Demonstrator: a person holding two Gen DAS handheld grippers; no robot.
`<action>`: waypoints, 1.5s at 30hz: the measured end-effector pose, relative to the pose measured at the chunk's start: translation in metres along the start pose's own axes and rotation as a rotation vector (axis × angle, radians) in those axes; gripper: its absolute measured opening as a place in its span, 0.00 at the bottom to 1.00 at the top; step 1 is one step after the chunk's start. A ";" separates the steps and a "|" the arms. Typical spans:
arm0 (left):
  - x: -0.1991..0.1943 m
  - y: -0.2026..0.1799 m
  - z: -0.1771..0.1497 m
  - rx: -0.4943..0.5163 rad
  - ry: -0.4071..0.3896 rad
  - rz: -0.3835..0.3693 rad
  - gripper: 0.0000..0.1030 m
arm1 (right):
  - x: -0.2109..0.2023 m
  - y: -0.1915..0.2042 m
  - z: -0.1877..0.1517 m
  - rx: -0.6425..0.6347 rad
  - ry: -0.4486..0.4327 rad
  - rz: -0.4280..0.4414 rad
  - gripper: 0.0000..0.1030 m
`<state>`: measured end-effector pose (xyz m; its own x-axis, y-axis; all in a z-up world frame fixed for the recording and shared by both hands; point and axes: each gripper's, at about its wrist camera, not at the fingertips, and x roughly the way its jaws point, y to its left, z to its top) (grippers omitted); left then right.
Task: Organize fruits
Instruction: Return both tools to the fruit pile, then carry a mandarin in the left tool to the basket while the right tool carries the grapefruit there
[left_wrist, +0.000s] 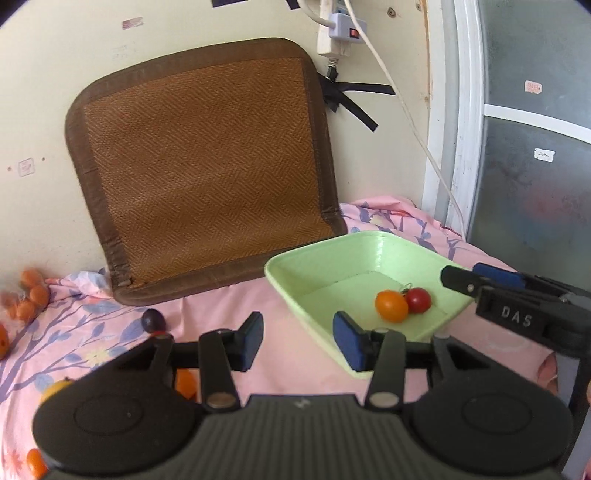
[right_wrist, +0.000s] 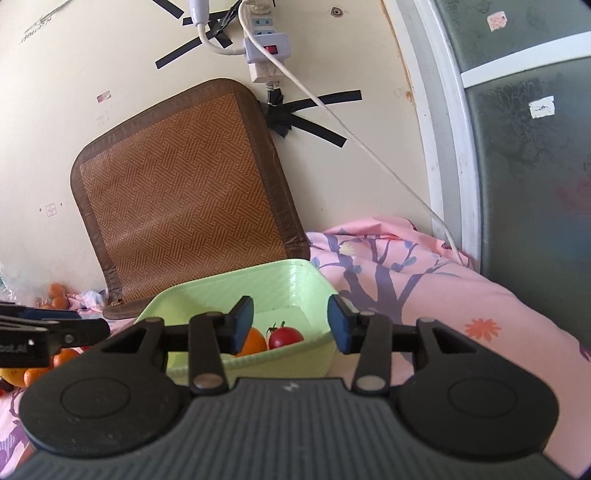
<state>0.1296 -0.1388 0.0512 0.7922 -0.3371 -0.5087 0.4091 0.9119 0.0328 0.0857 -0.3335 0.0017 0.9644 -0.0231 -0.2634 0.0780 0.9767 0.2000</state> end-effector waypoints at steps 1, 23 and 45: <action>-0.005 0.006 -0.003 -0.006 -0.002 0.012 0.42 | -0.001 0.001 0.000 -0.004 -0.001 -0.004 0.46; -0.064 0.169 -0.101 -0.227 0.035 0.139 0.51 | -0.028 0.134 -0.030 -0.098 0.227 0.354 0.46; -0.060 0.190 -0.111 -0.306 0.054 0.053 0.28 | 0.054 0.267 -0.039 -0.404 0.361 0.522 0.64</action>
<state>0.1094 0.0806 -0.0077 0.7803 -0.2813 -0.5586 0.2060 0.9589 -0.1951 0.1484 -0.0651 0.0039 0.7024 0.4676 -0.5366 -0.5325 0.8455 0.0398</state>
